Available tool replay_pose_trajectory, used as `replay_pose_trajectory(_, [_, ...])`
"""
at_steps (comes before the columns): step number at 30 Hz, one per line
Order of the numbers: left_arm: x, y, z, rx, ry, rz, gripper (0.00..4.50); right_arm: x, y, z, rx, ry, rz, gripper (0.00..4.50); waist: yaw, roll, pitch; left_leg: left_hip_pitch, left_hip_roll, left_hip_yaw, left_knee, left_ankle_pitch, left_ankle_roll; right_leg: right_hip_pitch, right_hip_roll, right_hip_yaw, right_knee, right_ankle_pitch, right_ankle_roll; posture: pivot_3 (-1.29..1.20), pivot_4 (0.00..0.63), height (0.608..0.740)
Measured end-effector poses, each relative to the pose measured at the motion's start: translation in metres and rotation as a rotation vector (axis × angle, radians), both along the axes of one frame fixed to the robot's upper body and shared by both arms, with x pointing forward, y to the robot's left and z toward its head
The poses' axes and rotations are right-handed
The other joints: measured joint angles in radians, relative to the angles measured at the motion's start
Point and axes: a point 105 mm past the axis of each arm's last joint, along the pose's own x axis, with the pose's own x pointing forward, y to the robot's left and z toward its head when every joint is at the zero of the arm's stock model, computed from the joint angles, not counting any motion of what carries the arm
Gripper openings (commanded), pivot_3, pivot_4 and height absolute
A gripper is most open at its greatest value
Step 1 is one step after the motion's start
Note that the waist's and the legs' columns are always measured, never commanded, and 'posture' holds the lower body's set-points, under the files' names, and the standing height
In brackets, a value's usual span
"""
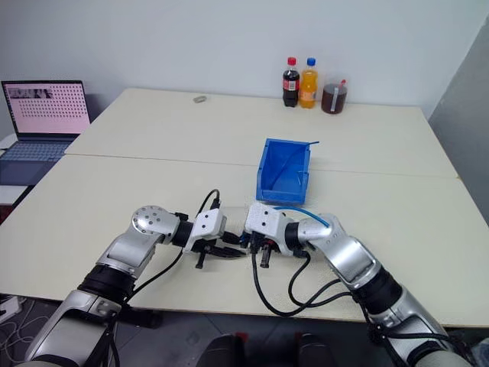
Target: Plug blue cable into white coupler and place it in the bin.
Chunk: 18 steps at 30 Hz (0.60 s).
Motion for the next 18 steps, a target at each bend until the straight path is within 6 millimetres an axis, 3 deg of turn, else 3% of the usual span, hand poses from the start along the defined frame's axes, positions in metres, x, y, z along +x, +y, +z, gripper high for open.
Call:
replay_pose_trajectory(17, [0.000,-0.001,-0.007,0.012,-0.002,0.019,0.79,0.004,-0.003,-0.012,-0.044,0.003,0.003,0.10,0.000,0.003,-0.022,0.005,0.000,0.001,-0.001,0.000,0.000,0.004,0.000,0.000,0.000,-0.002,0.000,0.00,0.150,0.740])
replay_pose_trajectory(18, [0.001,-0.001,-0.007,0.010,-0.009,0.023,1.14,0.004,-0.004,-0.012,-0.035,0.002,-0.001,0.10,0.000,0.003,-0.022,0.005,0.000,0.001,-0.001,0.000,0.000,0.004,0.000,0.000,0.000,-0.002,0.000,0.00,0.150,0.740])
